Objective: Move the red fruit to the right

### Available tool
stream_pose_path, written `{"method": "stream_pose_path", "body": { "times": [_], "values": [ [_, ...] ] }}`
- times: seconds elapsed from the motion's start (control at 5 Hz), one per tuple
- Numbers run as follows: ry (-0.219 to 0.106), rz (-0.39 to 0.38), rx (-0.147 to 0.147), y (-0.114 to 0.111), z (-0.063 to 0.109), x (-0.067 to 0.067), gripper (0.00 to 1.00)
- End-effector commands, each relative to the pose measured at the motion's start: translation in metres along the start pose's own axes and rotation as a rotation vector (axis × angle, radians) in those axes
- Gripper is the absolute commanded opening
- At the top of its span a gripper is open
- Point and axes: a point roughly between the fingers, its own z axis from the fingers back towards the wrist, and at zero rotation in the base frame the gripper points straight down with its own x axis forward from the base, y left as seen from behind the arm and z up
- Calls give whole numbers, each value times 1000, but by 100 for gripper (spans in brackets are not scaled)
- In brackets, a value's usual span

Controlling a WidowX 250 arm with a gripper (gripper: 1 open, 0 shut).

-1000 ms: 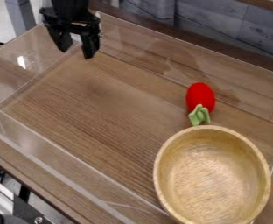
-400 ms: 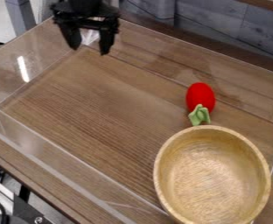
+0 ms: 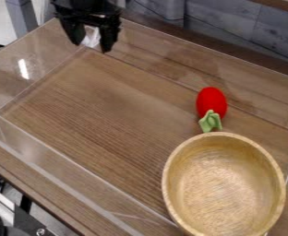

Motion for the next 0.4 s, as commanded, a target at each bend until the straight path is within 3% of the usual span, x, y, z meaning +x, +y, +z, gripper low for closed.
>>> {"method": "stream_pose_path", "body": {
  "times": [0.0,0.2],
  "values": [
    [-35,-6,14,3,-2,4,100],
    [-38,4,7,0,-7,5,100]
  ]
}}
